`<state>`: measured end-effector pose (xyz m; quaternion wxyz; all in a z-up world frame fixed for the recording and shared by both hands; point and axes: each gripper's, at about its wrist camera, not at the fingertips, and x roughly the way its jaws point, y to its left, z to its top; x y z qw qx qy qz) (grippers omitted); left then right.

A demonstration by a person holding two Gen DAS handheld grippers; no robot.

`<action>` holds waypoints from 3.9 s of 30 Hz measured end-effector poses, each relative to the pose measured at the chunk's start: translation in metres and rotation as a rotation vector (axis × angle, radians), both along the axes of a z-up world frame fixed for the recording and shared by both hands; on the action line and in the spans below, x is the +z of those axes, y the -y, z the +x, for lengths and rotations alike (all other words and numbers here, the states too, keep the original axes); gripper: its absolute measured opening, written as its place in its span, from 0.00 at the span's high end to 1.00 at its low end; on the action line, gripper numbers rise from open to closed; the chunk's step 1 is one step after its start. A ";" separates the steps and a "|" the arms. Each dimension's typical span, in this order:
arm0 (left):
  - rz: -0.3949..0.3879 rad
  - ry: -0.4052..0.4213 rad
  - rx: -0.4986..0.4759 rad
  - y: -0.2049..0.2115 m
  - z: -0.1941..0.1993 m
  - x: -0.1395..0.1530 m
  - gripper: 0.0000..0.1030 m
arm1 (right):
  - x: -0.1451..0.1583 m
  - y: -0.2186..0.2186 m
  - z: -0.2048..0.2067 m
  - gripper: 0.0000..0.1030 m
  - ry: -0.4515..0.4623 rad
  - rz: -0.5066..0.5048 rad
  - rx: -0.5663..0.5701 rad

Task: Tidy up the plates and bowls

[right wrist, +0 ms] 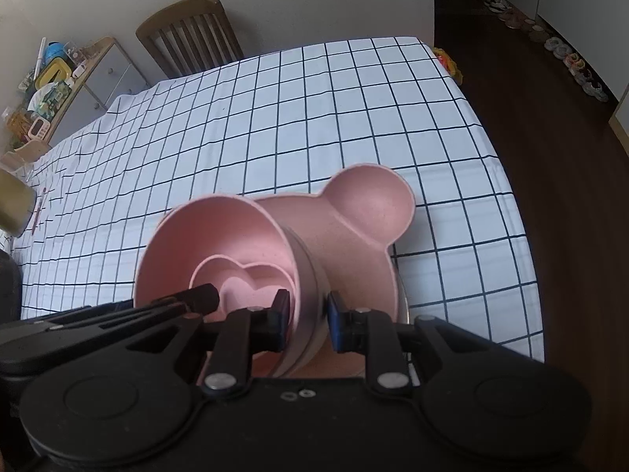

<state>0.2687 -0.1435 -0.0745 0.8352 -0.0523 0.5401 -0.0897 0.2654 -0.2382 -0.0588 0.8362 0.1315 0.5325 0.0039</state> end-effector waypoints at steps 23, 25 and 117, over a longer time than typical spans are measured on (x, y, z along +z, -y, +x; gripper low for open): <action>0.062 0.035 -0.031 0.006 -0.005 -0.009 0.70 | -0.006 0.007 -0.001 0.72 0.024 -0.026 0.025; 0.074 0.052 -0.041 0.005 -0.010 -0.007 0.70 | -0.004 0.006 -0.005 0.71 0.035 -0.030 0.042; -0.004 0.351 0.059 -0.038 -0.191 0.085 0.00 | 0.091 0.023 -0.176 0.00 0.502 -0.056 0.156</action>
